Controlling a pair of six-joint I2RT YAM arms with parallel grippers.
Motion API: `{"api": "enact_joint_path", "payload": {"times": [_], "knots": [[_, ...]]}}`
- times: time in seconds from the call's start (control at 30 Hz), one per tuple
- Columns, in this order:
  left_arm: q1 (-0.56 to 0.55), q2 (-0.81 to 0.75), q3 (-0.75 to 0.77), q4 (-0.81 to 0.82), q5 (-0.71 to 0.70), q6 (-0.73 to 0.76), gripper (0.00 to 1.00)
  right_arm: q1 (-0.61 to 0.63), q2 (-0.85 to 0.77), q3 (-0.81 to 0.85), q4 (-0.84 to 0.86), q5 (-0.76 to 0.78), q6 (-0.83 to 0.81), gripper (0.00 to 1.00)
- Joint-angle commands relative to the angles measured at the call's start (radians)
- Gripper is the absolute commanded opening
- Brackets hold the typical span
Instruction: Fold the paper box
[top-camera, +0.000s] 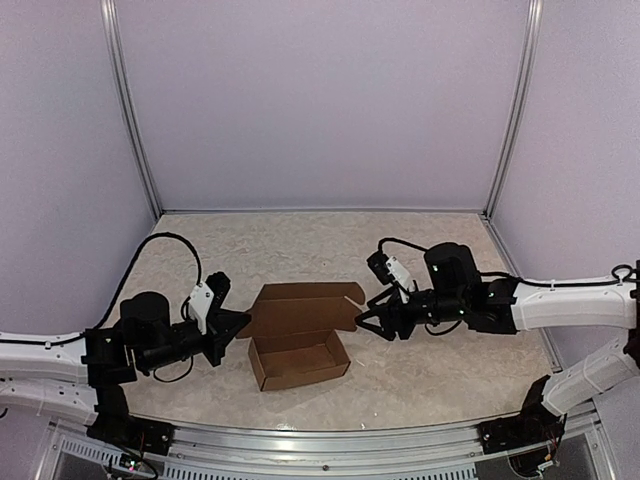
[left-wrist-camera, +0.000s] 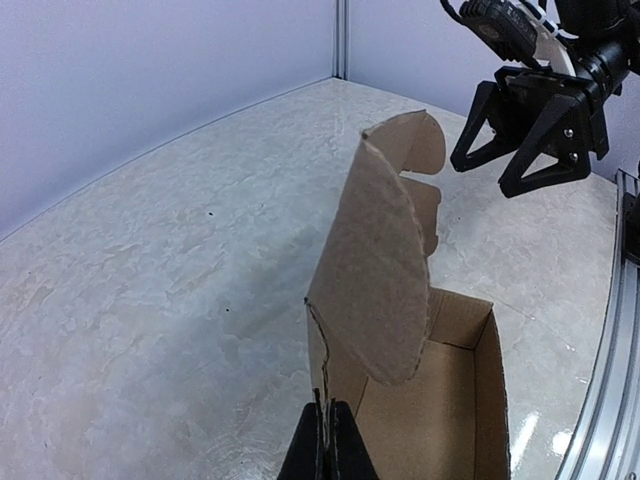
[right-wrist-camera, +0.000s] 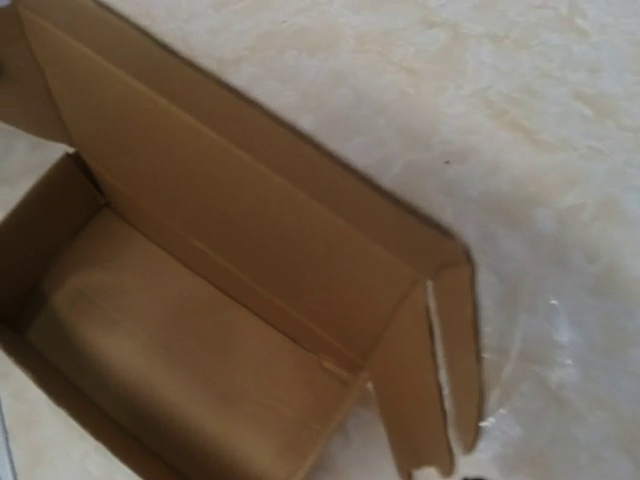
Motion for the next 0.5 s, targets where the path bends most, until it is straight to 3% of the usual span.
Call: {"api": "enact_joint_path", "payload": {"times": [0.0,0.47], "knots": [[0.009,-0.011,-0.019,-0.005,0.007,-0.011,0.0,-0.008,0.041,-0.045,0.126,-0.038,0.05,0.56],[0.014,-0.024,-0.021,-0.015,0.008,-0.012,0.0,-0.013,0.118,-0.086,0.264,0.08,0.022,0.52]]}}
